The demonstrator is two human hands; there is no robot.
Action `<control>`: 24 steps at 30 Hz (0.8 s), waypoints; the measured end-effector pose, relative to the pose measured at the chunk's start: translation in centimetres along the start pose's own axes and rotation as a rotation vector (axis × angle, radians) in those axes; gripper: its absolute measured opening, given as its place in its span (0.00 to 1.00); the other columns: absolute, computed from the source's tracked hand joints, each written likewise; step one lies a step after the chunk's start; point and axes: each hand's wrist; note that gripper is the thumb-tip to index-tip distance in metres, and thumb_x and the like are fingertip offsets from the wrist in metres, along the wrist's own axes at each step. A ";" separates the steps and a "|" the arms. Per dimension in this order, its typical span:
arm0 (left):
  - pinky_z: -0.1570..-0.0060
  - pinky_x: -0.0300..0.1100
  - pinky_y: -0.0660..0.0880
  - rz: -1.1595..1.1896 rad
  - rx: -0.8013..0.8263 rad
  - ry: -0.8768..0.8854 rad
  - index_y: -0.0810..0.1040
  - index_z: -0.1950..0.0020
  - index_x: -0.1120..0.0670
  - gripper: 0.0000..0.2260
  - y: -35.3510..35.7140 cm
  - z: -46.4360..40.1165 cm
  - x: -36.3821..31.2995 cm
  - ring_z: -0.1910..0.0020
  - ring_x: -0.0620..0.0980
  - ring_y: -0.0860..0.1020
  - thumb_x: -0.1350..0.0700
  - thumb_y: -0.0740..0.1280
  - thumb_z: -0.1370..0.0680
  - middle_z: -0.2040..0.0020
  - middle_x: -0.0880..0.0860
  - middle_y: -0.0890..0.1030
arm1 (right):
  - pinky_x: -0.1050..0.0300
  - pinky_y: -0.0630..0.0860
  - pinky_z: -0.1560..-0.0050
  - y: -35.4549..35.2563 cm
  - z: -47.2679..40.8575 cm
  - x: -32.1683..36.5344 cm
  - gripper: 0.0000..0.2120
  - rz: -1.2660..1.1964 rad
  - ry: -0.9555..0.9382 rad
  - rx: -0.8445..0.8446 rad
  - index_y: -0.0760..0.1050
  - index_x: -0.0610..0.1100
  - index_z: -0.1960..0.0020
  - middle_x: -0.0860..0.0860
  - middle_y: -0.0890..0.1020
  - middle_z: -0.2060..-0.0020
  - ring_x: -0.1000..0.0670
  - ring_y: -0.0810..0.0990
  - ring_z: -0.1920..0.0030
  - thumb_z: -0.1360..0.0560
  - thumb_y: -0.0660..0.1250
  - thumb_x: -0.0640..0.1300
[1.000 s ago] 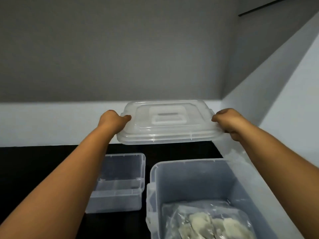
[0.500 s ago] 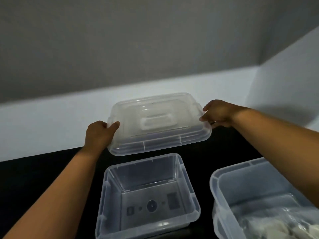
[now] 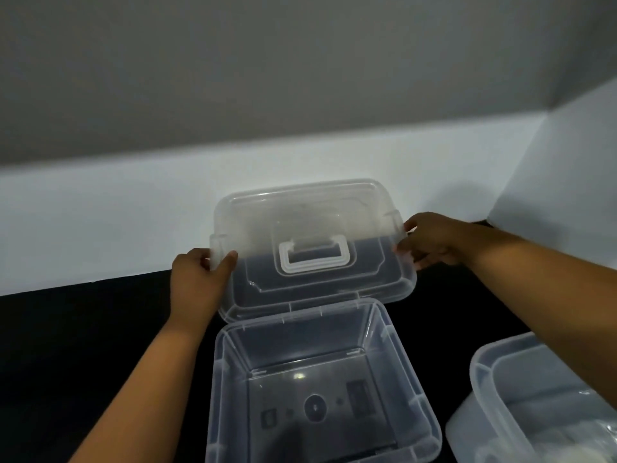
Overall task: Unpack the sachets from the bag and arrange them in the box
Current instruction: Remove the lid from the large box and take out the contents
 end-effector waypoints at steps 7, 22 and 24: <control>0.72 0.35 0.66 -0.021 0.076 -0.078 0.81 0.58 0.59 0.12 1.4 1.0 4.3 0.67 0.47 0.78 0.49 0.72 0.27 0.63 0.56 0.81 | 0.48 0.81 0.57 1.8 -3.0 -1.3 0.14 0.195 0.102 0.102 0.76 0.30 0.44 0.30 0.80 0.47 0.38 0.81 0.53 0.28 0.72 0.34; 0.63 0.42 0.74 -0.107 0.213 -0.310 0.80 0.45 0.58 0.19 3.2 2.1 10.8 0.58 0.51 0.79 0.44 0.71 0.27 0.50 0.58 0.80 | 0.47 0.72 0.34 8.0 -6.2 -1.0 0.22 0.614 0.392 0.268 0.65 0.29 0.31 0.36 0.77 0.39 0.39 0.78 0.38 0.20 0.62 0.40; 0.64 0.42 0.74 -0.128 0.217 -0.323 0.80 0.47 0.57 0.18 3.4 2.0 11.0 0.59 0.51 0.79 0.43 0.71 0.27 0.50 0.58 0.80 | 0.45 0.73 0.34 8.2 -6.8 -1.1 0.23 0.619 0.390 0.264 0.63 0.30 0.30 0.34 0.75 0.37 0.38 0.78 0.39 0.21 0.64 0.39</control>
Point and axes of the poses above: each hand's wrist, its own z-axis away from the middle knuckle, its own y-axis out of the palm, x = y × z
